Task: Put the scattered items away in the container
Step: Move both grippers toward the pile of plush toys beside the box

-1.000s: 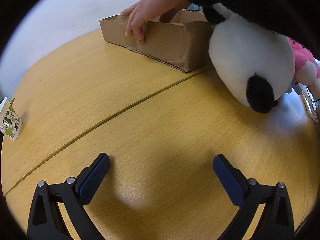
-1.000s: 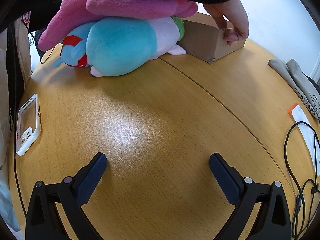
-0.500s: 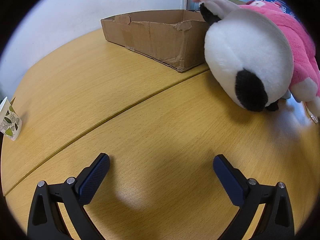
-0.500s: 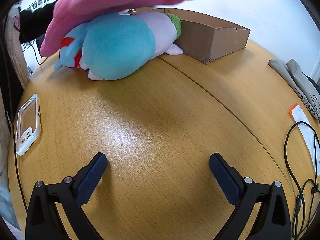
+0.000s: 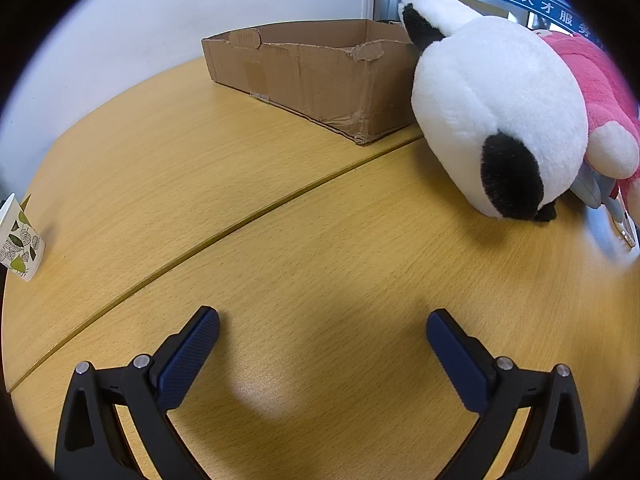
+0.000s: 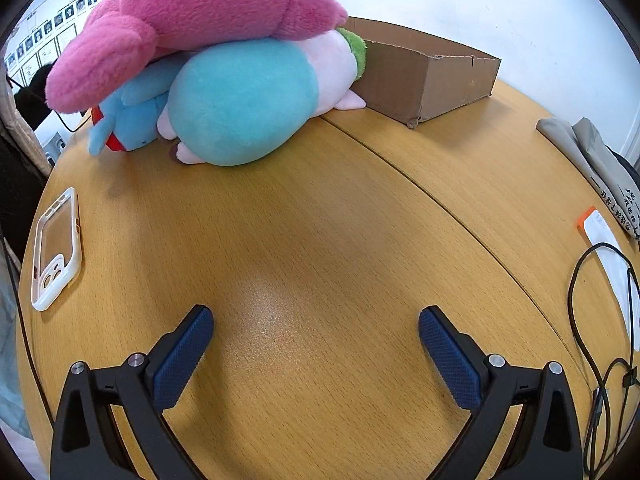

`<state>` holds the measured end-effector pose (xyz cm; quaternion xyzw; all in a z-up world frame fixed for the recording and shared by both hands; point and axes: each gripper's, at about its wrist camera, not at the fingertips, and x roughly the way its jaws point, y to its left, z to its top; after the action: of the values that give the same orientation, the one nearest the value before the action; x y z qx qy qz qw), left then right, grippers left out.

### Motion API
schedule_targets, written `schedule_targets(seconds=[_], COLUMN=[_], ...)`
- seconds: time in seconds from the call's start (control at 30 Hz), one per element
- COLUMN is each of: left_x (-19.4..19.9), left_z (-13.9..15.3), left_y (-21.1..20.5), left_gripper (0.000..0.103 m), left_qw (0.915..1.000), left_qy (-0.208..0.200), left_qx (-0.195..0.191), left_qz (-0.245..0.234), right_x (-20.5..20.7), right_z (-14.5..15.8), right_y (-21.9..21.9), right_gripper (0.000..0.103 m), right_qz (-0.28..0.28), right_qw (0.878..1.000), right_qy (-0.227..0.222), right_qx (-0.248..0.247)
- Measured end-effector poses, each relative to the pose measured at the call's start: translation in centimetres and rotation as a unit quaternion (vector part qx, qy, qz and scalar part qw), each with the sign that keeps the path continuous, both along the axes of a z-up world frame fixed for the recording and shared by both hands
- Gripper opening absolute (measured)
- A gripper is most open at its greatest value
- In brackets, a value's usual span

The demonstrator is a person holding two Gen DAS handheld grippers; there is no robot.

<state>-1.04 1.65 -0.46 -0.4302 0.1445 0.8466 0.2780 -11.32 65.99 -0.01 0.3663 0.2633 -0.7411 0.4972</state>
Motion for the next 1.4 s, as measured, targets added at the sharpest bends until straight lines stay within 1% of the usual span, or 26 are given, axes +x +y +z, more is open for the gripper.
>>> schedule_targets(seconds=[0.53, 0.67, 0.93, 1.0, 1.17, 1.23, 1.3, 1.4], left_x=[0.0, -0.7, -1.1, -1.3, -1.3, -1.3, -1.2, -1.2], left_z=[0.0, -0.1, -0.2, -0.3, -0.4, -0.5, -0.5, -0.6], left_y=[0.0, 0.3, 0.9, 1.2, 2.5, 3.2, 3.9, 4.8], left_gripper=[0.103, 0.103, 0.103, 0.103, 0.103, 0.103, 0.103, 0.103], left_qw=[1.0, 0.9994, 0.9993, 0.9997, 0.9989, 0.9964, 0.9921, 0.9862], left_qy=[0.0, -0.001, 0.001, 0.001, 0.001, 0.001, 0.001, 0.001], left_qx=[0.0, 0.0, 0.005, 0.005, 0.005, 0.006, 0.006, 0.006], left_qz=[0.001, -0.034, -0.036, -0.023, 0.046, 0.085, 0.125, 0.166], right_x=[0.0, 0.0, 0.0, -0.1, -0.2, -0.2, -0.2, -0.2], right_z=[0.1, 0.1, 0.0, 0.0, 0.1, 0.0, 0.0, 0.0], right_y=[0.0, 0.0, 0.0, -0.4, -1.2, -1.2, -1.1, -1.1], right_gripper=[0.103, 0.103, 0.103, 0.103, 0.103, 0.103, 0.103, 0.103], right_qz=[0.0, 0.0, -0.002, -0.012, -0.049, -0.05, -0.05, -0.05], right_qw=[1.0, 1.0, 1.0, 1.0, 0.999, 0.999, 0.999, 0.999], right_qy=[0.0, 0.0, 0.0, 0.001, 0.0, 0.001, 0.001, 0.0], right_qx=[0.0, 0.0, 0.0, 0.0, 0.0, 0.0, 0.0, 0.0])
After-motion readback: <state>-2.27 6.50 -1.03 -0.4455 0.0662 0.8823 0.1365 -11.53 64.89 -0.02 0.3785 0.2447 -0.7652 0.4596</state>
